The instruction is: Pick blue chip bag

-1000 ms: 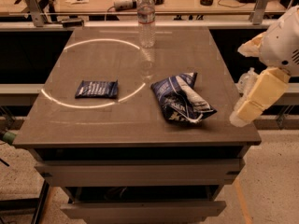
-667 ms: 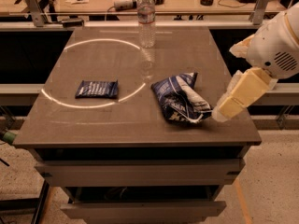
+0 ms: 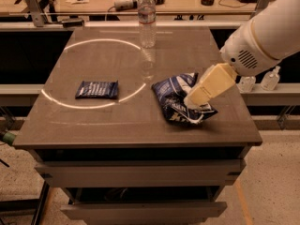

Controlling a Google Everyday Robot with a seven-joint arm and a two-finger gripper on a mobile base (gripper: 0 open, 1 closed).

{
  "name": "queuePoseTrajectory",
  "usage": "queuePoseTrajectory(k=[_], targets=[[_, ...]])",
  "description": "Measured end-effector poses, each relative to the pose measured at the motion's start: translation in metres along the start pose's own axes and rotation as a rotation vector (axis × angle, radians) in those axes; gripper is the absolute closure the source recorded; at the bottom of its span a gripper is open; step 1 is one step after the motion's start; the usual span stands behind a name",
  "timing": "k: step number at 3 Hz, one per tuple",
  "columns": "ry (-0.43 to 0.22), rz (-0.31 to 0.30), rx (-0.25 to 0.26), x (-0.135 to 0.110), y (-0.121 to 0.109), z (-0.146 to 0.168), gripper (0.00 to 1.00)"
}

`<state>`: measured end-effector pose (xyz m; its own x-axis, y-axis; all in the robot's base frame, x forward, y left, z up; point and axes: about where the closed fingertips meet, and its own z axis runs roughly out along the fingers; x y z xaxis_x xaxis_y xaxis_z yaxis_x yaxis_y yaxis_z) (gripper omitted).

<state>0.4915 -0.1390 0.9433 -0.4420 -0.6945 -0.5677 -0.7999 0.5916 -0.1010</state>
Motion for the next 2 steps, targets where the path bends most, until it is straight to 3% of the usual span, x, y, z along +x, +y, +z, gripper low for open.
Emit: queuePoseTrajectory(k=[1,2], targets=[[0.048,0.136,-0.073,0.001,-0.002,0.029,0.0],[0.077,0.163,-0.102,0.005,0.007,0.048,0.0]])
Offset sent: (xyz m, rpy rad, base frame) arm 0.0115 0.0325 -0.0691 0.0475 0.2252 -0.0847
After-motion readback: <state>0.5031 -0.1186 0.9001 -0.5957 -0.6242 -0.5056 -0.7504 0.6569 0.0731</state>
